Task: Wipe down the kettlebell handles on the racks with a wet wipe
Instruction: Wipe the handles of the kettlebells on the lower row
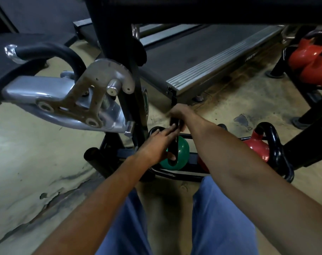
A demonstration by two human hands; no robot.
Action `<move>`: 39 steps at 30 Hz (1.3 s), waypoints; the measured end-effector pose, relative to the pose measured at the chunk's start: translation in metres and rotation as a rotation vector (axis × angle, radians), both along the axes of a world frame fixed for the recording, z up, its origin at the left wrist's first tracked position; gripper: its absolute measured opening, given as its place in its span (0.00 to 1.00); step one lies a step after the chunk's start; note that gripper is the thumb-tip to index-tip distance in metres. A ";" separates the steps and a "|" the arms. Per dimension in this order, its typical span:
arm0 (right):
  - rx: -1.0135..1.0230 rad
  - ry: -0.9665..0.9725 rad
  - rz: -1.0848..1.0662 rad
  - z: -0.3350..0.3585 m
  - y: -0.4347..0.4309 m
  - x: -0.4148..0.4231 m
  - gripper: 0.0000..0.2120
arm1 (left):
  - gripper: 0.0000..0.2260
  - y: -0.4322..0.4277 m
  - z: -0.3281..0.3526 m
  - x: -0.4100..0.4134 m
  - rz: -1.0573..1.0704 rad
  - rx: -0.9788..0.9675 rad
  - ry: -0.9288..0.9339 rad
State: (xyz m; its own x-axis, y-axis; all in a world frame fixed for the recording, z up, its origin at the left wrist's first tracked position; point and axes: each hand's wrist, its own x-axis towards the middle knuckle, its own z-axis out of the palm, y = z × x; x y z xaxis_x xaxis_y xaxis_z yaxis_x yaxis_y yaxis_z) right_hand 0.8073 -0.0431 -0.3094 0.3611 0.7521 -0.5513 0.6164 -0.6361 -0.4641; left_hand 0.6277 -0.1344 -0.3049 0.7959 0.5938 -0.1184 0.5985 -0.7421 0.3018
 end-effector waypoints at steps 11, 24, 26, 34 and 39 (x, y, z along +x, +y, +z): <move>0.213 -0.485 0.549 0.026 -0.010 -0.032 0.11 | 0.45 0.004 -0.011 0.005 -0.013 0.089 0.007; 0.544 0.063 -0.313 -0.018 -0.046 -0.004 0.09 | 0.49 0.001 -0.011 0.005 0.062 -0.037 -0.042; 0.490 0.120 -0.348 -0.023 -0.038 -0.002 0.13 | 0.48 0.000 -0.010 0.004 0.062 -0.049 -0.048; 0.595 0.318 -0.470 -0.025 -0.061 -0.011 0.11 | 0.49 -0.002 -0.009 0.005 0.087 -0.043 -0.021; 0.784 0.194 -0.236 -0.012 -0.105 -0.028 0.12 | 0.47 -0.011 -0.001 0.010 0.099 -0.010 0.008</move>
